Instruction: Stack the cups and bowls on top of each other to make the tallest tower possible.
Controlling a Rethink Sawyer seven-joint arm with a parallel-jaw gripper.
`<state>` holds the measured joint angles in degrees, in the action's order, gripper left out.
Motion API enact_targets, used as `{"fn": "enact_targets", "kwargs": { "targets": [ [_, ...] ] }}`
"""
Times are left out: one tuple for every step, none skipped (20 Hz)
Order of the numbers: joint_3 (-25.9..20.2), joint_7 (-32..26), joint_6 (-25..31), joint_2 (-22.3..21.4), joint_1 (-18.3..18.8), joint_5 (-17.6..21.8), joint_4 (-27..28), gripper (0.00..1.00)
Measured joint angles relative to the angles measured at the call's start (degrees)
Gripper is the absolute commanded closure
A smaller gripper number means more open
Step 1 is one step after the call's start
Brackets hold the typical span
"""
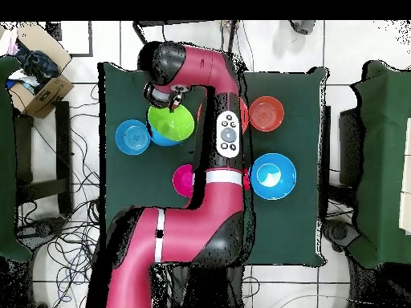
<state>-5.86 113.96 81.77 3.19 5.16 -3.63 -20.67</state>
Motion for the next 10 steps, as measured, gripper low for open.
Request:
{"fn": "enact_targets", "kwargs": {
  "targets": [
    [-0.3, 0.0, 0.0, 0.0, 0.0, 0.0, 0.0, 0.0],
    [-0.5, 0.0, 0.0, 0.0, 0.0, 0.0, 0.0, 0.0],
    [-0.6, 0.0, 0.0, 0.0, 0.0, 0.0, 0.0, 0.0],
    [-0.9, 0.0, 0.0, 0.0, 0.0, -0.1, 0.0, 0.0],
    [-1.3, 0.0, 0.0, 0.0, 0.0, -0.2, 0.0, 0.0],
    [-1.5, 0.0, 0.0, 0.0, 0.0, -0.3, 0.0, 0.0],
    [-1.7, 0.0, 0.0, 0.0, 0.0, -0.3, 0.0, 0.0],
    [-1.8, 0.0, 0.0, 0.0, 0.0, -0.4, 0.0, 0.0],
    [-1.9, 0.0, 0.0, -0.1, 0.0, -0.4, -0.1, 0.0],
    [-2.0, 0.0, 0.0, -0.5, 0.0, -0.6, -0.8, 0.0]
  ]
}}
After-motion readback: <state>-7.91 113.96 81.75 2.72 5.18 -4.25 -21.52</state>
